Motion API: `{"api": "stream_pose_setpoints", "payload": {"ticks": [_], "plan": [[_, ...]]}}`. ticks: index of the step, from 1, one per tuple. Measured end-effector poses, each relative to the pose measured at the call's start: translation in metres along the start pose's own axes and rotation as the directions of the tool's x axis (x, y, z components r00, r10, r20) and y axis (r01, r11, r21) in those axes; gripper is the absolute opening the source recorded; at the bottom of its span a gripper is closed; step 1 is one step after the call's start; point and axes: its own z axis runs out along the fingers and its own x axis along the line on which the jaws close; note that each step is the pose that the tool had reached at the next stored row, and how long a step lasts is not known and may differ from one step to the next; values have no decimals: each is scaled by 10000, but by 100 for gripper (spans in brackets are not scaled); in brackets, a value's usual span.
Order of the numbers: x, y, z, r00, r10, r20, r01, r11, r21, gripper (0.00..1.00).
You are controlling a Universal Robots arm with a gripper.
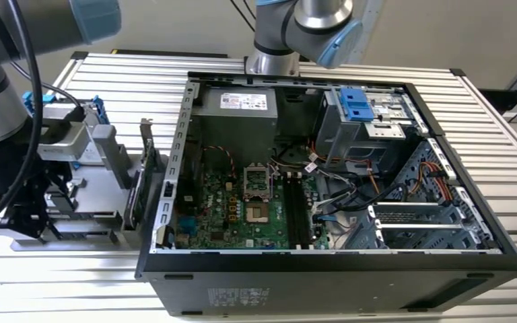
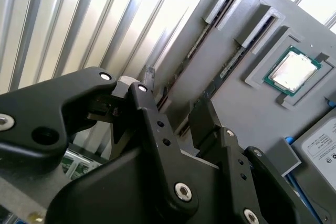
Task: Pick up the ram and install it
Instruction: 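Pick up the ram and move it above insertion slot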
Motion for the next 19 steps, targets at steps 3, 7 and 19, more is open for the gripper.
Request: {"api": "stream_pose_setpoints", "payload": {"ticks": [3, 7, 19], "plan": [[2, -1, 22, 10000, 0, 6, 0, 10000, 0, 100], [4, -1, 43, 10000, -1, 12, 1, 10000, 1, 100], [16, -4, 140, 10000, -34, 19, 34, 10000, -3, 100]]}}
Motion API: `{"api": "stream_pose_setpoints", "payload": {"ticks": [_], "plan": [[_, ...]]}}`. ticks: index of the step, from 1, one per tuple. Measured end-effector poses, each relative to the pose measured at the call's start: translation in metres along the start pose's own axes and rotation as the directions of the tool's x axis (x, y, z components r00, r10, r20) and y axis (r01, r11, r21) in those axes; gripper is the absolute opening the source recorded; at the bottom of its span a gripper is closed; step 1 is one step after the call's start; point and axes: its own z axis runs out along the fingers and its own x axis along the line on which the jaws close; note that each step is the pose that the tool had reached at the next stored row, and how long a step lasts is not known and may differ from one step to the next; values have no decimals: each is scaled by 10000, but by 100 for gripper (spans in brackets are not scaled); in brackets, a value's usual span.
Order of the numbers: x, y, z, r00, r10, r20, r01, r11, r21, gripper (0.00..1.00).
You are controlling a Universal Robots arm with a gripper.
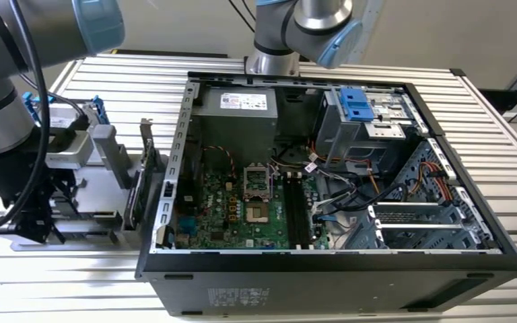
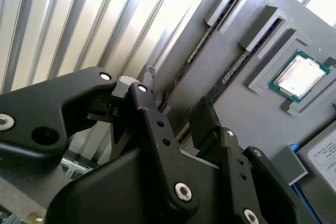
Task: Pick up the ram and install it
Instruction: 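Pick up the ram and move it above insertion slot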
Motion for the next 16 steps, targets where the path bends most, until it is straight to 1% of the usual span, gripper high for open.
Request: {"api": "stream_pose_setpoints", "payload": {"ticks": [5, 11, 16], "plan": [[8, -1, 42, 10000, -97, 12, 97, 10000, -10, 100], [12, -2, 69, 9999, -126, 17, 127, 9999, -14, 100], [16, -5, 108, 9998, -203, 22, 203, 9998, -21, 100]]}}
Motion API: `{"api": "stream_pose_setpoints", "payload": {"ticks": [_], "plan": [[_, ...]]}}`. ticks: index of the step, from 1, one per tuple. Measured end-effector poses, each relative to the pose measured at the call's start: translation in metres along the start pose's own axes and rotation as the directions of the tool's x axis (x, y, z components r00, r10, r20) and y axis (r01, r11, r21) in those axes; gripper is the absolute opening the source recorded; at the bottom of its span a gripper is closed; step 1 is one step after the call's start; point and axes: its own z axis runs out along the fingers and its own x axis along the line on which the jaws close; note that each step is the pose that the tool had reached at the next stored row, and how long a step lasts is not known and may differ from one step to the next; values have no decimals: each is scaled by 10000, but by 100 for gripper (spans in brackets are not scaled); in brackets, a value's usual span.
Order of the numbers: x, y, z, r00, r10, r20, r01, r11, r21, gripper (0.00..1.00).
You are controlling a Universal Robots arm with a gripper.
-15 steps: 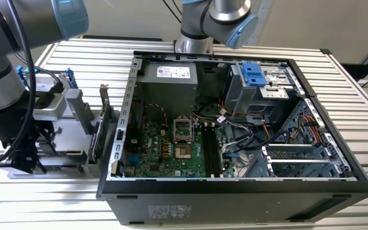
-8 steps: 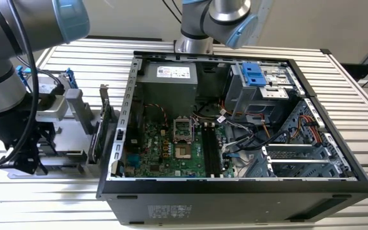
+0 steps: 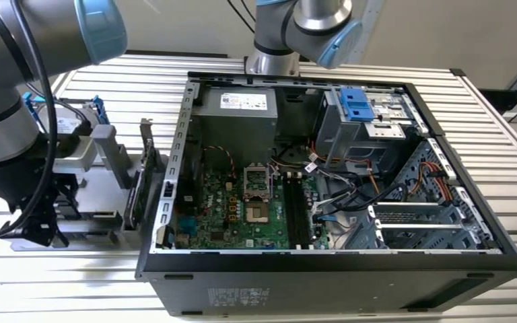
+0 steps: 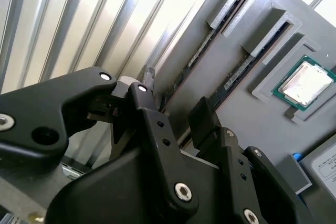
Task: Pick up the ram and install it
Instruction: 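Pick up the ram and move it above insertion slot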
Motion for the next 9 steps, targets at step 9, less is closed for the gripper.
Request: {"api": "stream_pose_setpoints", "payload": {"ticks": [9], "plan": [[13, -22, 66, 10000, -4, 7, 4, 10000, 0, 100]]}}
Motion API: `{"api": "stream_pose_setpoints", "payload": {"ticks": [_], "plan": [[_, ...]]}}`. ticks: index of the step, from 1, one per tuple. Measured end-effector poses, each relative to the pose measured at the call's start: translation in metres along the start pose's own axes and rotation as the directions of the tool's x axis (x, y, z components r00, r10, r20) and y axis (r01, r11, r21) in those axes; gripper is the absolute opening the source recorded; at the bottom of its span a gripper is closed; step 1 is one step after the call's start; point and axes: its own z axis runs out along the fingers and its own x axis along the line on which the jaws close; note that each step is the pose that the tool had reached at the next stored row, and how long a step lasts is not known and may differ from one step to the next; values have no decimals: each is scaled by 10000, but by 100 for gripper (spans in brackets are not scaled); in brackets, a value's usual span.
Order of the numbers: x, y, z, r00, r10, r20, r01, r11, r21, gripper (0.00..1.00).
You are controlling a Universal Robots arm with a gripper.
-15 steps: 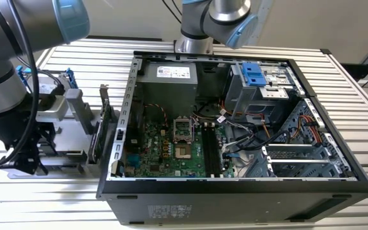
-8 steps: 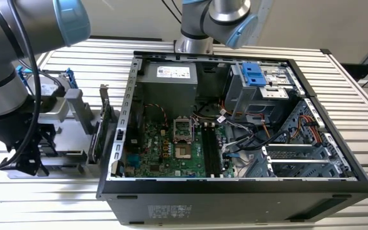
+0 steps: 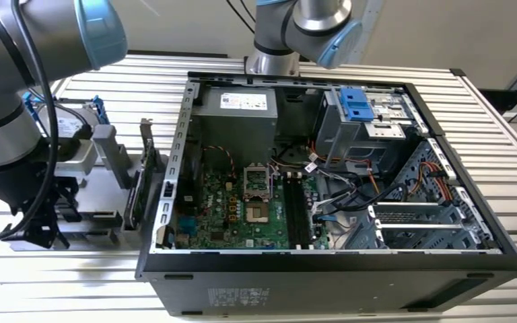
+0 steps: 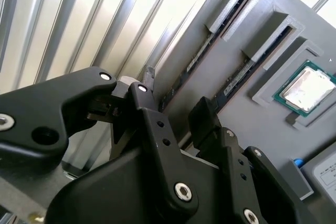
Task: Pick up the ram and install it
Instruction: 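Pick up the ram and move it above insertion slot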
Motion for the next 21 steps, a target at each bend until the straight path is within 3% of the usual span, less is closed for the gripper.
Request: {"api": "stream_pose_setpoints", "payload": {"ticks": [21], "plan": [[29, -4, 124, 10000, 0, 1, 0, 10000, 0, 100]]}}
